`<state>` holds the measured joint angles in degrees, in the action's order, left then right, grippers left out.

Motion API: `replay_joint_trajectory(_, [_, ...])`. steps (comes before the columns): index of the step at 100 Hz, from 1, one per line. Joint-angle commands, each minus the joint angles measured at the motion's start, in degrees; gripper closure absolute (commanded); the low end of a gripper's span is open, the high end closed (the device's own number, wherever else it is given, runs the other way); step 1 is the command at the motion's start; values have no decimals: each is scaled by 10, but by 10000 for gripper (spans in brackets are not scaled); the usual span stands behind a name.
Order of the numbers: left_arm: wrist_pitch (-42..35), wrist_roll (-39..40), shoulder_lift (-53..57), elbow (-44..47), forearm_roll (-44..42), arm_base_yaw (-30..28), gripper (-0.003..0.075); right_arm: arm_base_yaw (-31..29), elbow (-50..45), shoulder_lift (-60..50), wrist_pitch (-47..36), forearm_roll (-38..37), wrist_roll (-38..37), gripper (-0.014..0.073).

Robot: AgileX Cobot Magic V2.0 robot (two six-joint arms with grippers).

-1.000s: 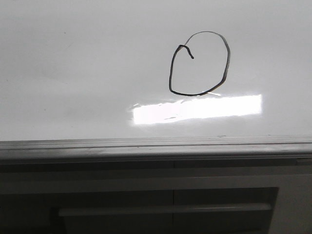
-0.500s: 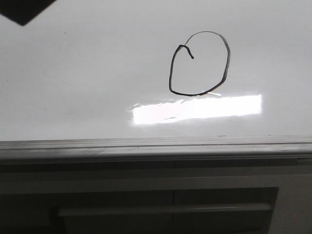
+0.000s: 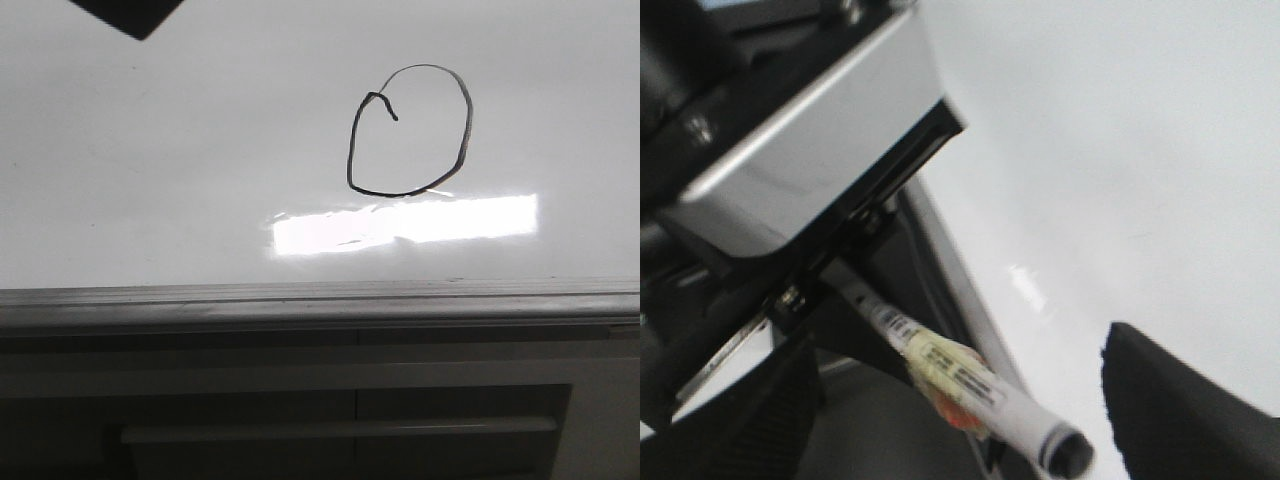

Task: Write number 0 on whiteboard

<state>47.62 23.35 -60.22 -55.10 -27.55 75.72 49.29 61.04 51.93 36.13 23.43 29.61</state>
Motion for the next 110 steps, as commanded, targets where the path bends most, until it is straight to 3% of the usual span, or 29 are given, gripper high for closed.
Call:
replay_joint_trajectory(1, [-57, 136, 8, 7, -77, -23, 740, -39, 19, -41, -54, 13, -7, 102])
replay_joint_trajectory(9, [-80, 251, 8, 29, -139, -52, 740, -74, 14, -72, -53, 13, -7, 242])
replay_joint_trajectory(23, [-128, 432, 7, 61, -227, -112, 740, -105, -23, -120, -50, 12, -7, 667])
replay_joint_trajectory(33, [-170, 497, -5, 68, -252, -160, 740, -108, -64, -141, -51, 11, -7, 659])
replay_joint_trajectory(61, [-283, 523, -98, 68, -252, -250, 740, -108, -167, -144, -111, 12, -18, 659])
replay_joint_trajectory(110, [-299, 544, -178, 68, -252, -278, 735, -108, -177, -144, -122, 15, -22, 660])
